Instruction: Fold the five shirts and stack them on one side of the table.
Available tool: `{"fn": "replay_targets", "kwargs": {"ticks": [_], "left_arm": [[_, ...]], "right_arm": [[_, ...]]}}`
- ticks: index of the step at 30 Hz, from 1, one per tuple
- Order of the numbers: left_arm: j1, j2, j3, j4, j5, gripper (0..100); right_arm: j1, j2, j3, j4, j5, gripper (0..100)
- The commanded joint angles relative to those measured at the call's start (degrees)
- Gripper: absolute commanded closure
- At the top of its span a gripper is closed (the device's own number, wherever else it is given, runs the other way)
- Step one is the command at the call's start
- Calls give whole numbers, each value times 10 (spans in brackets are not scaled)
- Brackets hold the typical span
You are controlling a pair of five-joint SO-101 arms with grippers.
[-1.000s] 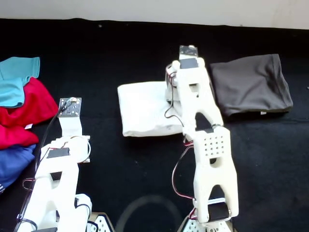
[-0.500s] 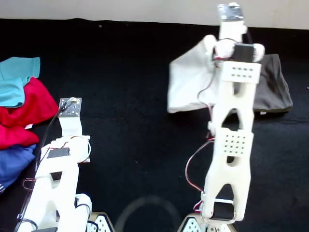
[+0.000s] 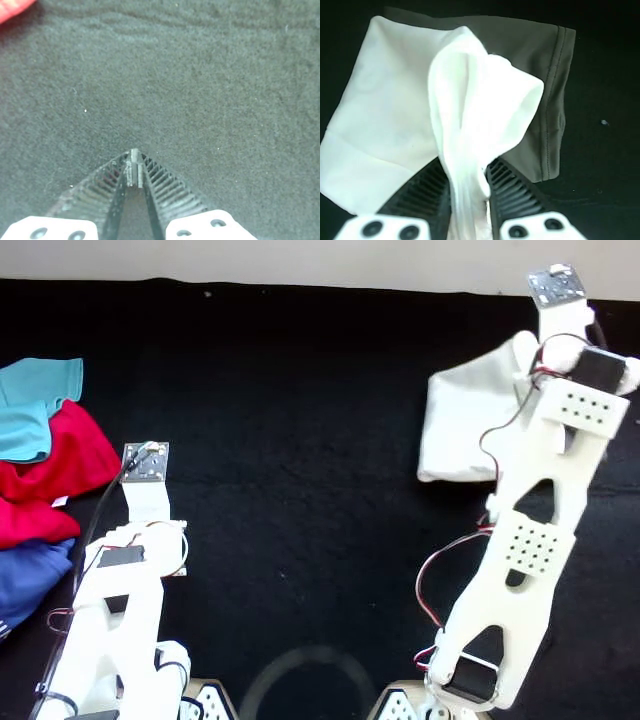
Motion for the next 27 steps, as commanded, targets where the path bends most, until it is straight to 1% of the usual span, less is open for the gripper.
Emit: {"fn": "replay_targets", "kwargs": {"ticks": [1,5,8,15,18,23,27], "left_arm": [[-5,-9,-2,-6,-4,987],[-5,-9,-2,-6,-4,987],[-5,-9,-2,-6,-4,987],[-5,-9,-2,-6,-4,987],[-5,-9,-2,-6,-4,987],[-5,-9,-2,-6,-4,987],[-5,-9,-2,-6,-4,987]], "right_arm": [[25,-10,-29,-15,29,992],[44,-10,-29,-101,27,992],[44,-10,-29,-137,27,992],[40,-2,-22,-150,30,992],[31,-3,7,-156,30,992],[10,-3,58,-202,30,992],[4,-3,111,-262,30,992]]}}
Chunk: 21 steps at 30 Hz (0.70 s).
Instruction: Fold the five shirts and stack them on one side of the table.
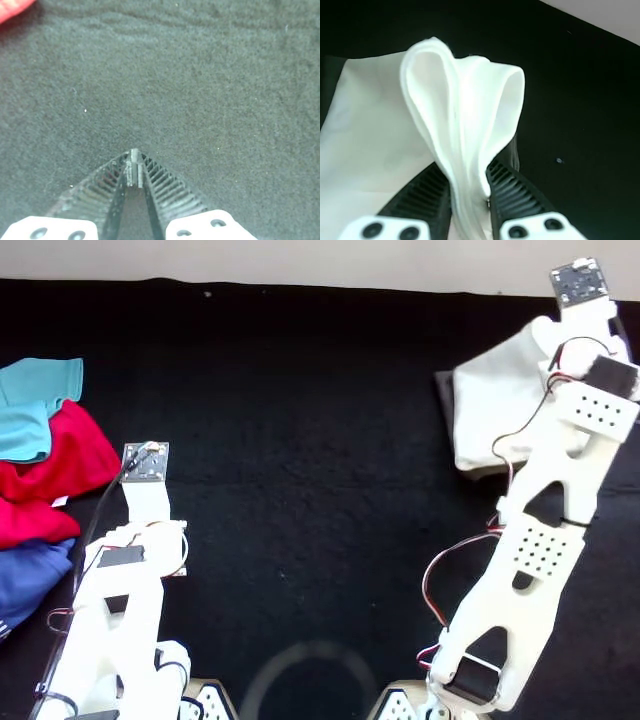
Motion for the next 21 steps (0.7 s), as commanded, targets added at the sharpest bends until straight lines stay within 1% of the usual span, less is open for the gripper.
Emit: {"fn": "replay_targets", "kwargs": {"ticks": [1,6,8,12,13,18,21], "left_arm": [[-5,-9,-2,-6,-4,987],[-5,-9,-2,-6,-4,987],[-5,-9,-2,-6,-4,987],[-5,-9,-2,-6,-4,987],[-5,-9,-2,-6,-4,987],[-5,-9,-2,-6,-4,987],[-5,-9,-2,-6,-4,987]], "right_arm": [[-12,-9,36,-62,8,992],[-1,-9,83,-105,8,992],[0,-9,87,-105,8,970],[0,-8,88,-106,5,788],[0,-8,88,-114,5,772],[14,-8,88,-207,4,833],[21,-9,86,-228,4,837]]}}
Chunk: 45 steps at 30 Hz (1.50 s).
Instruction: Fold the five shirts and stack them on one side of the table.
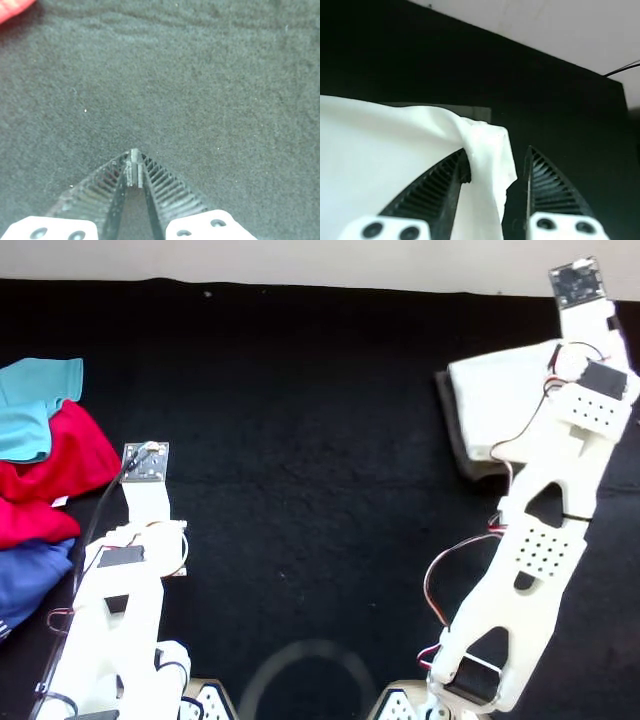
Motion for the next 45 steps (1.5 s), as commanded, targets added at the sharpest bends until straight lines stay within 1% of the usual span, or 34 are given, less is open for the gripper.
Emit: {"fn": "replay_targets", "kwargs": {"ticks": [1,7,11,14,16,19,20,21,22,23,25,28,33,36,39,45], "left_arm": [[-5,-9,-2,-6,-4,987],[-5,-9,-2,-6,-4,987],[-5,-9,-2,-6,-4,987],[-5,-9,-2,-7,-4,987],[-5,-9,-2,-7,-4,987],[-5,-9,-2,-7,-4,987],[-5,-9,-2,-7,-4,987],[-5,-9,-2,-7,-4,987],[-5,-9,-2,-7,-4,987],[-5,-9,-2,-7,-4,987],[-5,-9,-2,-7,-4,987],[-5,-9,-2,-7,-4,987],[-5,-9,-2,-7,-4,987],[-5,-9,-2,-7,-4,987],[-5,-9,-2,-7,-4,987],[-5,-9,-2,-7,-4,987]], "right_arm": [[9,-9,-6,-30,4,837],[15,-7,0,-26,4,837],[16,-7,22,36,4,836],[16,-8,31,40,3,836],[15,-12,30,36,-24,836],[5,-15,22,-2,-101,843],[0,-15,6,-6,-123,865],[-8,-10,-7,-6,-139,908],[-16,-9,-14,-7,-148,967],[-25,-7,-15,-8,-146,998],[-39,-7,11,-11,-142,978],[-41,-7,82,-73,-142,993],[-12,-7,204,-265,-145,992],[5,-7,240,-337,-145,992],[11,-7,266,-362,-145,992],[22,-9,282,-361,-146,992]]}}
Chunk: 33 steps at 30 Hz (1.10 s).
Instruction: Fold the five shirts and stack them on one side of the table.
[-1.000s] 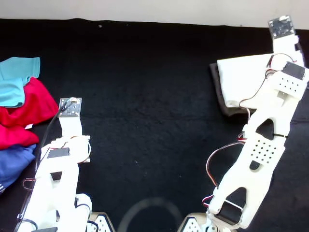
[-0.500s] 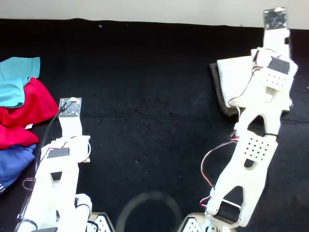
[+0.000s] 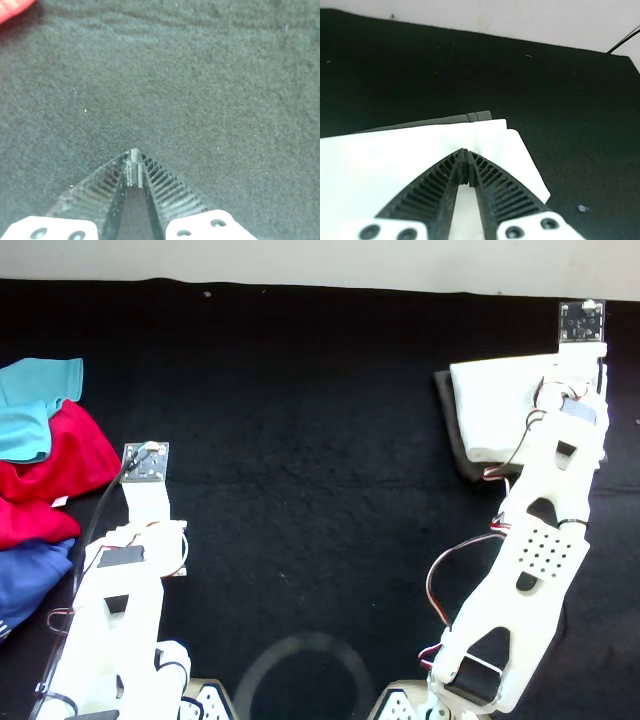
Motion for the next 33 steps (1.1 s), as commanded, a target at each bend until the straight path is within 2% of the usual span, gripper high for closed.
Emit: {"fn": "replay_targets", "kwargs": {"ticks": [1,4,9,11,25,33], "left_arm": [[-5,-9,-2,-7,-4,987],[-5,-9,-2,-7,-4,987],[-5,-9,-2,-7,-4,987],[-5,-9,-2,-7,-4,987],[-5,-9,-2,-7,-4,987],[-5,-9,-2,-7,-4,987]], "right_arm": [[14,-15,-2,-12,-7,992],[22,-18,-31,-7,-33,992],[45,-34,-160,103,-197,990],[46,-38,-212,161,-220,990],[18,-40,-552,500,-219,989],[-6,-111,-571,695,-219,988]]}}
